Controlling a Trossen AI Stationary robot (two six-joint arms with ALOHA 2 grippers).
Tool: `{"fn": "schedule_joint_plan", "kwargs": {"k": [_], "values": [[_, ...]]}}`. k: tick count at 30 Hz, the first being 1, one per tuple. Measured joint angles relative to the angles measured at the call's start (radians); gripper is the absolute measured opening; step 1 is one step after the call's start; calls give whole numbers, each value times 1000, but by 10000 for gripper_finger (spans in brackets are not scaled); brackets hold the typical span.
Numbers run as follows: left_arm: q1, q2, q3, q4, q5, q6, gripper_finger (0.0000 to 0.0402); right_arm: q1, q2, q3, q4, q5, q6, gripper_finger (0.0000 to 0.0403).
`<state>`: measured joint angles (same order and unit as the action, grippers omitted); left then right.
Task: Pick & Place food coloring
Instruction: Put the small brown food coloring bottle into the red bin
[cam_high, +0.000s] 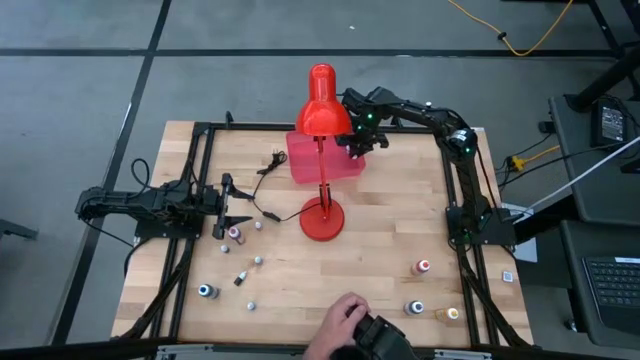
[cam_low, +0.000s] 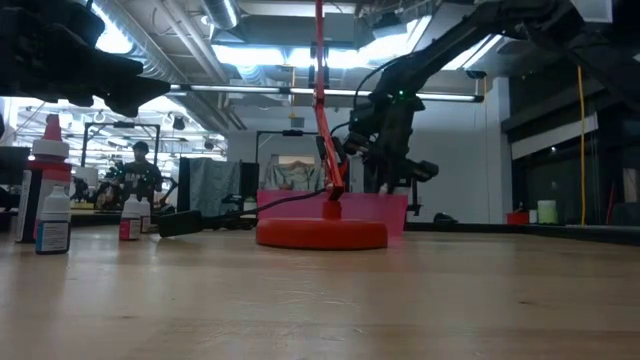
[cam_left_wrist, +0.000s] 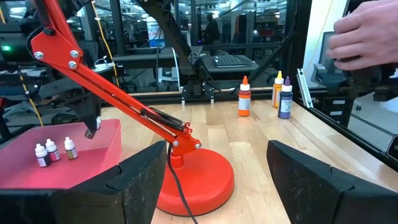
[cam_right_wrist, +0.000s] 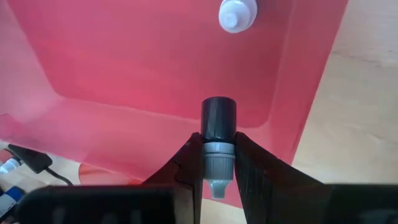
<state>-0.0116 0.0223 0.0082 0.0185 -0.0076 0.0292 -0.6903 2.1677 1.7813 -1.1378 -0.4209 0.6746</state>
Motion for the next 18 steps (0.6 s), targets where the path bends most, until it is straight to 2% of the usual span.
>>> {"fn": "schedule_joint_plan", "kwargs": {"k": [18], "values": [[0, 0, 0, 0, 0, 0, 272, -4, 0, 0, -17, -2, 26, 72]]}}
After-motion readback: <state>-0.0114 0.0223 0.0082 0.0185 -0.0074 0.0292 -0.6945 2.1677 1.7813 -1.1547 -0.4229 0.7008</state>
